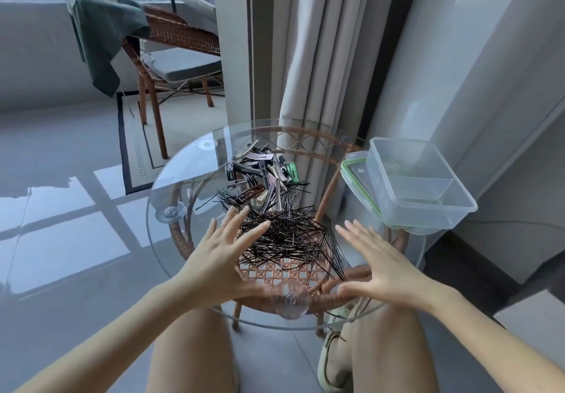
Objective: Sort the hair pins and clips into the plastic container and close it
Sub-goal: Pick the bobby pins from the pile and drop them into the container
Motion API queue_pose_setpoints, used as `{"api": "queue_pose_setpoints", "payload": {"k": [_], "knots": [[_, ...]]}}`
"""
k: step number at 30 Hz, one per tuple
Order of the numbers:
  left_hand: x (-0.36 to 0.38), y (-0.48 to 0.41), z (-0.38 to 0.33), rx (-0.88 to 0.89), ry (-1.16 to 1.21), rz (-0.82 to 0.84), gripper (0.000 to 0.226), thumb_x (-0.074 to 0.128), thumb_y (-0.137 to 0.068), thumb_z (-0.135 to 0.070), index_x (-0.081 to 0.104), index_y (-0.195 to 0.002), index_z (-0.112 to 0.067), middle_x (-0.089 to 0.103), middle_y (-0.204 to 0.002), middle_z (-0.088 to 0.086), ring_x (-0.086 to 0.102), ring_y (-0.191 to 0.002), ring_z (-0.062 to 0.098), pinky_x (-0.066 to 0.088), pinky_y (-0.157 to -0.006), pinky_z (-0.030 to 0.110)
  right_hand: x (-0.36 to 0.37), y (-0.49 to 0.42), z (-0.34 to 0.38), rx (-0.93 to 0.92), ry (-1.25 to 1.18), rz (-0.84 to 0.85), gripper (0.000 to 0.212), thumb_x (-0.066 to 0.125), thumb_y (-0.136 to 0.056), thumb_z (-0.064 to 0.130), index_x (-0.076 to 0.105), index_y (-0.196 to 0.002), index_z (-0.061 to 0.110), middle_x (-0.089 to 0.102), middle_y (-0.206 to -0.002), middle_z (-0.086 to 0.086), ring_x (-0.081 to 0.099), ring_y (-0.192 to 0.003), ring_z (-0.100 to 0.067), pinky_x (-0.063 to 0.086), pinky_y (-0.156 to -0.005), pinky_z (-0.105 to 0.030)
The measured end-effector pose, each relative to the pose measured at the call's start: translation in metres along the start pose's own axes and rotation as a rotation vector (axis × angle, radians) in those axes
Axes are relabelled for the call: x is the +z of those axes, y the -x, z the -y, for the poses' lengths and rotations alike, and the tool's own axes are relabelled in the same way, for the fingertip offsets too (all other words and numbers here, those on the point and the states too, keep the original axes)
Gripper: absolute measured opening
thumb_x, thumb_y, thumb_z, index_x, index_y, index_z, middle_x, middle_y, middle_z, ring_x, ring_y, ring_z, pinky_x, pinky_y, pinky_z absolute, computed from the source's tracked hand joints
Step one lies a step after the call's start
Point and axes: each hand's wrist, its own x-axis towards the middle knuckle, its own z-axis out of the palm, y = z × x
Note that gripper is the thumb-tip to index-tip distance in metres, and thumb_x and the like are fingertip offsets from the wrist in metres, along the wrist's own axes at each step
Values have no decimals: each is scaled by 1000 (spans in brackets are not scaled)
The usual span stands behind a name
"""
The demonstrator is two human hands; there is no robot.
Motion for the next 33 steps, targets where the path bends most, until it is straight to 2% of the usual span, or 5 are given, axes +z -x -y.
{"api": "queue_pose_setpoints", "payload": {"k": [10,15,25,28,33], "knots": [[17,-49,-12,-40,7,-57,108,30,-53,-90,-11,-142,-44,-18,-156,0,-21,-142,26,-11,-113,53,17,-93,41,-89,127,-200,120,6,-54,91,7,-148,16,19,-155,-10,13,-144,-23,2,-120,-43],[13,-69,-1,-95,92,-151,114,18,-52,-91,13,-147,-27,11,-156,10,2,-145,30,11,-118,48,7,-120,56,-101,76,-392,99,26,-66,85,48,-126,9,58,-119,-8,52,-111,-26,41,-101,-43],[3,-76,-5,-76,-50,-207,114,-1,-53,-93,20,-145,-30,22,-154,6,5,-146,25,0,-117,46,-40,-74,24,-45,-69,-493,64,64,-78,37,44,-135,17,48,-136,-2,41,-126,-22,30,-108,-36],[1,-76,-10,-37,-70,-199,113,1,-51,-94,19,-145,-32,18,-155,6,2,-146,27,-5,-115,45,-58,-49,-13,202,171,-811,47,62,-77,33,59,-116,5,64,-112,-14,58,-101,-37,45,-90,-42],[8,-76,-20,-27,-123,-193,112,3,-50,-95,12,-145,-37,6,-157,7,-4,-145,30,-6,-115,49,-62,-36,-30,501,129,-529,36,46,-92,36,53,-114,8,68,-97,-14,62,-90,-35,39,-67,-34]]}}
